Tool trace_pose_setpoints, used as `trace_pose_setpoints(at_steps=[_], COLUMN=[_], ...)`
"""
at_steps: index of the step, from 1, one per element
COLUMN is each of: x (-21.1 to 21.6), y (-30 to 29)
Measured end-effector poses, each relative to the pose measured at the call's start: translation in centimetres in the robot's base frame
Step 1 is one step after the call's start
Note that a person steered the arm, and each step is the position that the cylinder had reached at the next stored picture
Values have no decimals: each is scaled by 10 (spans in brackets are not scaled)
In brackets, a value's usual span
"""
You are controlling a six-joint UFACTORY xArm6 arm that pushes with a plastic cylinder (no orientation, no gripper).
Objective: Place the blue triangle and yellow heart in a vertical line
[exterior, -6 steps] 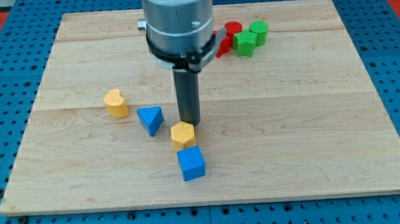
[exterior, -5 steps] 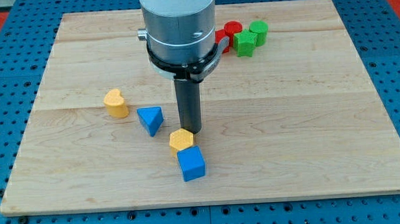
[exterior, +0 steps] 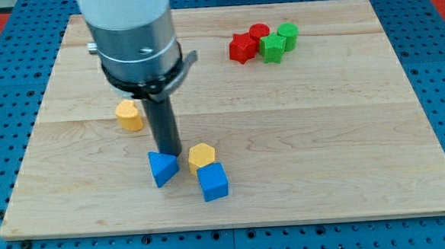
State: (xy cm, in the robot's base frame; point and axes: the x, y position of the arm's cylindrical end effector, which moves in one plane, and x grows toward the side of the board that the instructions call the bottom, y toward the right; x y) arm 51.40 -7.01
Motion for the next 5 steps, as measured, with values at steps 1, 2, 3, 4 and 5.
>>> trace_pose_setpoints(at_steps=[1, 2, 3, 4, 5], x=[-38, -91, -106, -72, -47], y=[-31, -36, -86, -104, -68])
